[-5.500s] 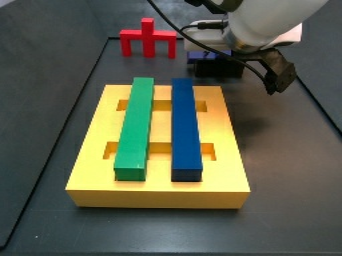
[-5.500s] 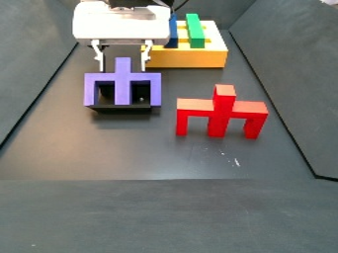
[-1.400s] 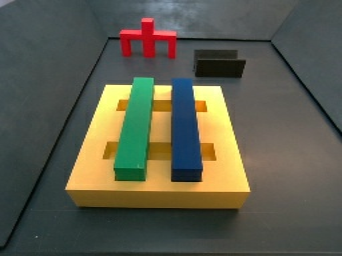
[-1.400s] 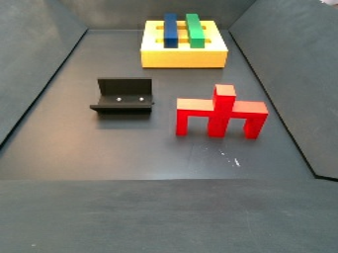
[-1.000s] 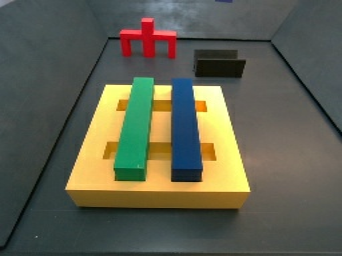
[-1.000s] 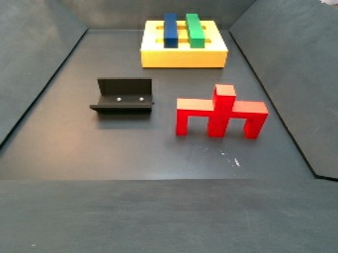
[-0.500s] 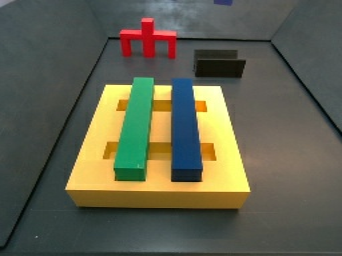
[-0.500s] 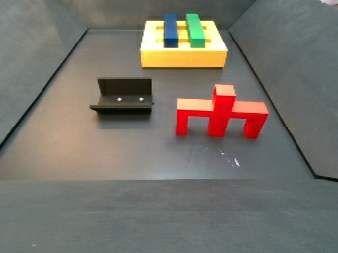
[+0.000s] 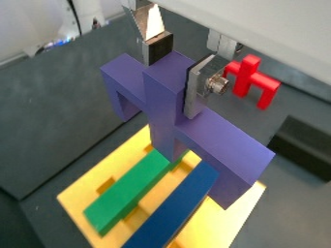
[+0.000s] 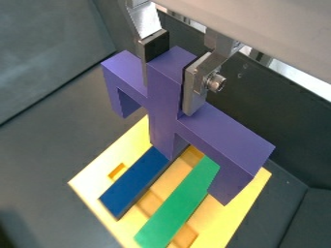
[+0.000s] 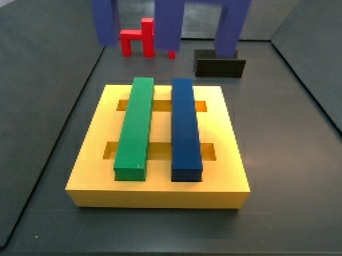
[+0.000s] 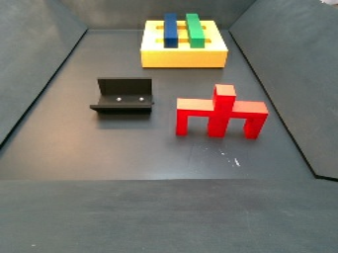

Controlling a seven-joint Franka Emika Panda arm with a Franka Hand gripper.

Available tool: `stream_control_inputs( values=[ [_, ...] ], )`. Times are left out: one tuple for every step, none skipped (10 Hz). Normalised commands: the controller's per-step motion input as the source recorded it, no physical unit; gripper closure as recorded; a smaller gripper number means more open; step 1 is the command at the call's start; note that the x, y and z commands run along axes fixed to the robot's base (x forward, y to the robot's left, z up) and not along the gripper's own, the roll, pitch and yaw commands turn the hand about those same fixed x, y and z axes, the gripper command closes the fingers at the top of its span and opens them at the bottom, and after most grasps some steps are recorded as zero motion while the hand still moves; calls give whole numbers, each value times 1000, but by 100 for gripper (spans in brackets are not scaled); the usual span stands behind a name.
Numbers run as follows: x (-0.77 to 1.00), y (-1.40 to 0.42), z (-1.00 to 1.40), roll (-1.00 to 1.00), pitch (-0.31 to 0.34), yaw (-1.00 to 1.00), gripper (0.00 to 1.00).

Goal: Pick up the purple object. Move up. Place the purple object on the fixture. Regrasp the purple object. Move to above the board. Insert the purple object.
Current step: Insert the purple object.

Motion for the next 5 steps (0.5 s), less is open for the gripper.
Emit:
stream_control_inputs(
  values=[
    [-20,-483,-591,-167,-77,31,100],
    [-83,-409,-517,-226,-110,100,100],
    [0,-166,-466,-166,-124,69,100],
    [-100,-137,-360,-34,-100,251,100],
    [0,-194,-351,0,-94,306,100]
  ],
)
